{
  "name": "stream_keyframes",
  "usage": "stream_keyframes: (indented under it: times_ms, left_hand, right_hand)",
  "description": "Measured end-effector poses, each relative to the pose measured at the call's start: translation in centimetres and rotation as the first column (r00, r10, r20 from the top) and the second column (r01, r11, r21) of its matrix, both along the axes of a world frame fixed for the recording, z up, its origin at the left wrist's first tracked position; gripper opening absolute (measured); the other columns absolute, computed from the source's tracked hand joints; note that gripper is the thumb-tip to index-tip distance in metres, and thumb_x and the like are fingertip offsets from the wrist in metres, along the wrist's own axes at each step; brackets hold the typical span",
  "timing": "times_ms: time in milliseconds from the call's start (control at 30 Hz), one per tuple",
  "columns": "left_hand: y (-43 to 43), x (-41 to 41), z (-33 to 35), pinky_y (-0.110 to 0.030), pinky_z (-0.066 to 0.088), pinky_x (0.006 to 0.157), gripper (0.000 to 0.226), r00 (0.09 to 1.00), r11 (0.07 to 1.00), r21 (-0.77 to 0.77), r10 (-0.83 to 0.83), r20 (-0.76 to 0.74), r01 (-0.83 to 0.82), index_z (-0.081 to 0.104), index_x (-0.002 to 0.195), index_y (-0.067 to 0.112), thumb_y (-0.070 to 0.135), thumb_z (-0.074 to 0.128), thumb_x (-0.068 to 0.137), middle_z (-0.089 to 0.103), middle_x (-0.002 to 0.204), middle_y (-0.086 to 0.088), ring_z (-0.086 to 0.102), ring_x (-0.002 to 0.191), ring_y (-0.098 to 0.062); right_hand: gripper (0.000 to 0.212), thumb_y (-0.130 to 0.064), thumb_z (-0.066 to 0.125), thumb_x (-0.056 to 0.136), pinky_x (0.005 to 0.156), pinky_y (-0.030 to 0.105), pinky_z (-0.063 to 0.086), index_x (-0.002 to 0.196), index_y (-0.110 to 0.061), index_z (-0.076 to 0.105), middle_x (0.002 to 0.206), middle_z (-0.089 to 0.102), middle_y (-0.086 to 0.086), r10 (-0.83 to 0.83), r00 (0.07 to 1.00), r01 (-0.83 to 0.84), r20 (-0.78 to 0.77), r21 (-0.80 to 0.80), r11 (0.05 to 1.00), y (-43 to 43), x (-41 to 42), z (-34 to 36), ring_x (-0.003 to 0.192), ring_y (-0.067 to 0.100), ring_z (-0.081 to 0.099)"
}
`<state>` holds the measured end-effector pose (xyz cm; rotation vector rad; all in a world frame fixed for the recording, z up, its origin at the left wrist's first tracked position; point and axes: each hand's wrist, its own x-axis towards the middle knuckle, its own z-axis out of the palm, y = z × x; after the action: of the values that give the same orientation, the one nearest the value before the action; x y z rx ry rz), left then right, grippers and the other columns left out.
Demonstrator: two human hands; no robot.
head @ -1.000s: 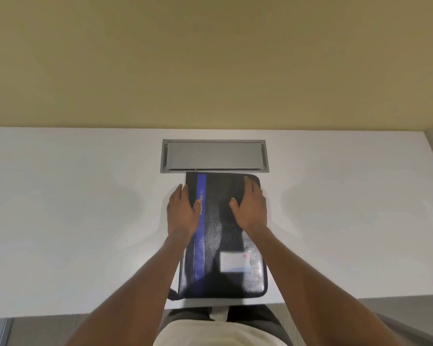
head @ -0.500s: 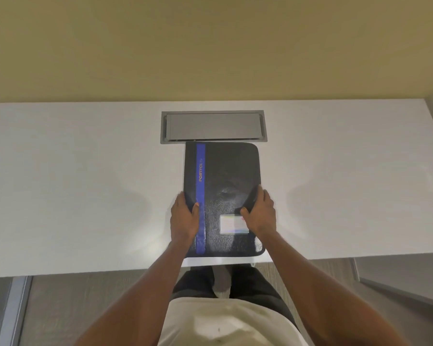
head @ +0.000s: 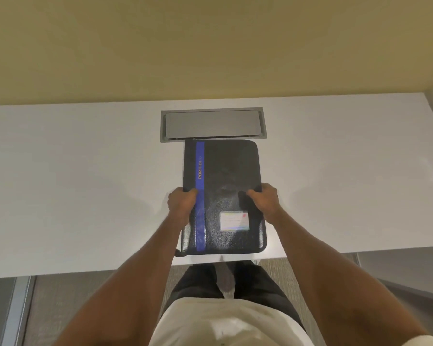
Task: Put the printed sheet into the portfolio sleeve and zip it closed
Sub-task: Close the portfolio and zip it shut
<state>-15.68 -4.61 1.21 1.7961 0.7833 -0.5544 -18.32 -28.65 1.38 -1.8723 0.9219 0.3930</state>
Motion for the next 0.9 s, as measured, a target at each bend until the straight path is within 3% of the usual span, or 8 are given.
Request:
stream_keyframes:
  times_ms: [100,400,533,800,900]
  left_hand:
    - [1.2,0.8,-0.4,-0.054,0.06,0.094,0.025,0.999,0.999,-0.007,0.034,-0.017,-0.035,0.068,0.104,0.005,0.027,0.067,0.092,0.074,0.106,-0.016,0.072,0.102,-0.037]
    - [5.8,4.9,0.6,-0.052,0.06,0.095,0.017,0.997,0.995,0.057,0.077,0.027,-0.078,0.067,0.102,0.013,0.027,0.066,0.094,0.072,0.105,-0.012,0.07,0.1,-0.034]
    - [7.5,7.9,1.4,-0.05,0.061,0.094,0.028,0.996,0.994,0.067,0.083,0.043,-0.085,0.067,0.117,0.013,0.03,0.065,0.095,0.072,0.111,-0.012,0.07,0.1,-0.032]
    - [10.2,13.2,1.1,-0.05,0.058,0.098,0.034,0.996,0.992,0.098,0.078,0.045,-0.082,0.068,0.122,0.012,0.033,0.066,0.095,0.071,0.115,-0.013,0.068,0.105,-0.034]
    - [10.8,14.4,0.7,-0.049,0.058,0.098,0.037,0.996,0.992,0.093,0.078,0.032,-0.08,0.067,0.126,0.011,0.032,0.066,0.096,0.071,0.117,-0.012,0.068,0.106,-0.033]
  right_hand:
    - [0.03,-0.017,0.073,0.086,0.096,0.05,0.058,0.114,-0.005,0.072,0.113,0.074,0.013,-0.049,0.998,0.047,0.044,0.057,0.997,0.8,0.6,0.4,0.105,0.033,0.071]
    - [0.032,-0.018,0.068,0.087,0.098,0.05,0.057,0.117,-0.006,0.072,0.113,0.074,0.011,-0.022,0.994,0.013,0.108,0.087,0.996,5.1,6.1,2.0,0.106,0.031,0.07]
    - [0.033,-0.019,0.068,0.09,0.095,0.048,0.06,0.12,-0.006,0.069,0.114,0.074,0.012,-0.018,0.993,0.005,0.121,0.104,0.995,6.7,9.3,2.3,0.104,0.032,0.071]
    - [0.027,-0.021,0.065,0.096,0.089,0.038,0.06,0.119,-0.008,0.069,0.115,0.074,0.01,-0.036,0.994,0.02,0.103,0.152,0.988,9.1,14.1,1.7,0.103,0.029,0.07]
    - [0.027,-0.019,0.065,0.094,0.092,0.042,0.06,0.117,-0.007,0.072,0.114,0.075,0.011,-0.045,0.995,0.031,0.089,0.161,0.986,9.6,15.4,1.3,0.102,0.03,0.071]
